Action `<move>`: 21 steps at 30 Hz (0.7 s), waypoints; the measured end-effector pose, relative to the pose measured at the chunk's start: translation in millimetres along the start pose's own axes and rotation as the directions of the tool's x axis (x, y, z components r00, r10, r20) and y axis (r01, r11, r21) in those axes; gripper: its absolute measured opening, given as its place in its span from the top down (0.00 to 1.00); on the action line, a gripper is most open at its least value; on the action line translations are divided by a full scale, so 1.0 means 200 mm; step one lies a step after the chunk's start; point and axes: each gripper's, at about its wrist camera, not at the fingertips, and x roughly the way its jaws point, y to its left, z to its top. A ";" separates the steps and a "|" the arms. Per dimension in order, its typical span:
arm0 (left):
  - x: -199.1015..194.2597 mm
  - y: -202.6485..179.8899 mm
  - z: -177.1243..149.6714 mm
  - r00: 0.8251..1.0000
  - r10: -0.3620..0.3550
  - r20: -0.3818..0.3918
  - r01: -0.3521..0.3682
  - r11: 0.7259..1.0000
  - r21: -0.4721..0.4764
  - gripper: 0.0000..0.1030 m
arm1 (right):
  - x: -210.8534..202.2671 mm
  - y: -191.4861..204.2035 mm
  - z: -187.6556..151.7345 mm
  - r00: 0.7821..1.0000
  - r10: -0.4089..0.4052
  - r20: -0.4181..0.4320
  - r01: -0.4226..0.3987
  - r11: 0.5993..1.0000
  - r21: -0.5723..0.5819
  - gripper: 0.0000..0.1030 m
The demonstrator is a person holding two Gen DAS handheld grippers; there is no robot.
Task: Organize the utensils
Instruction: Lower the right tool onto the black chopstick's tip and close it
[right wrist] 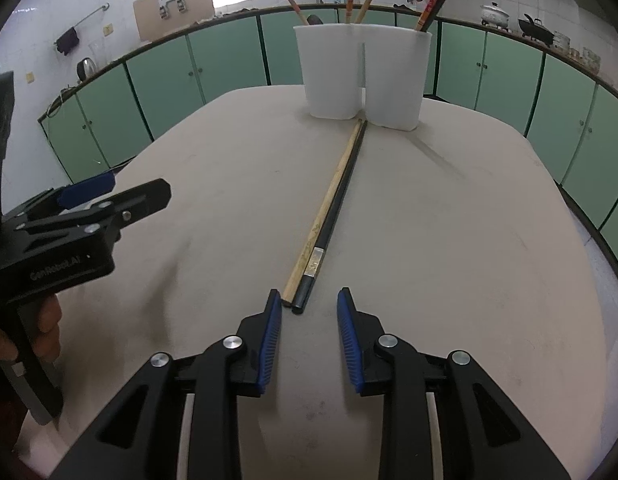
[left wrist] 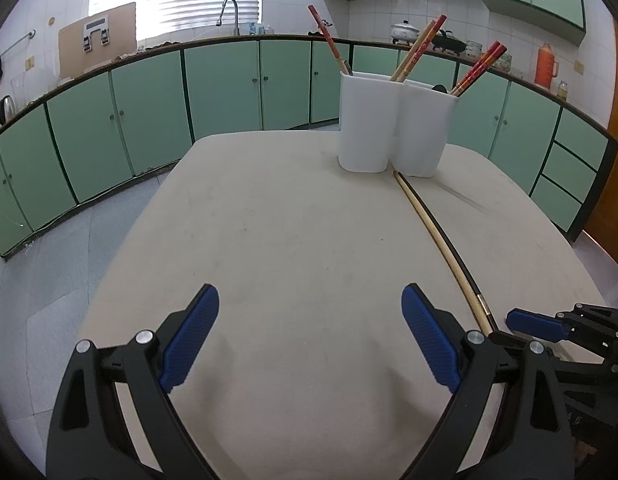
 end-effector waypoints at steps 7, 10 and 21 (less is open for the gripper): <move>0.01 0.00 0.00 1.000 -0.001 -0.001 0.001 1.000 0.003 0.13 | 0.00 -0.04 0.00 1.000 -0.007 -0.001 0.007 1.000 0.009 0.72; 0.01 0.00 0.00 1.000 0.000 -0.005 0.000 1.000 0.002 0.13 | 0.01 -0.02 0.00 1.000 -0.015 -0.005 0.015 1.000 -0.007 0.72; 0.02 0.01 -0.01 1.000 0.000 -0.006 0.000 1.000 -0.003 0.13 | -0.02 -0.13 -0.01 0.996 -0.091 -0.001 0.091 0.995 0.047 0.74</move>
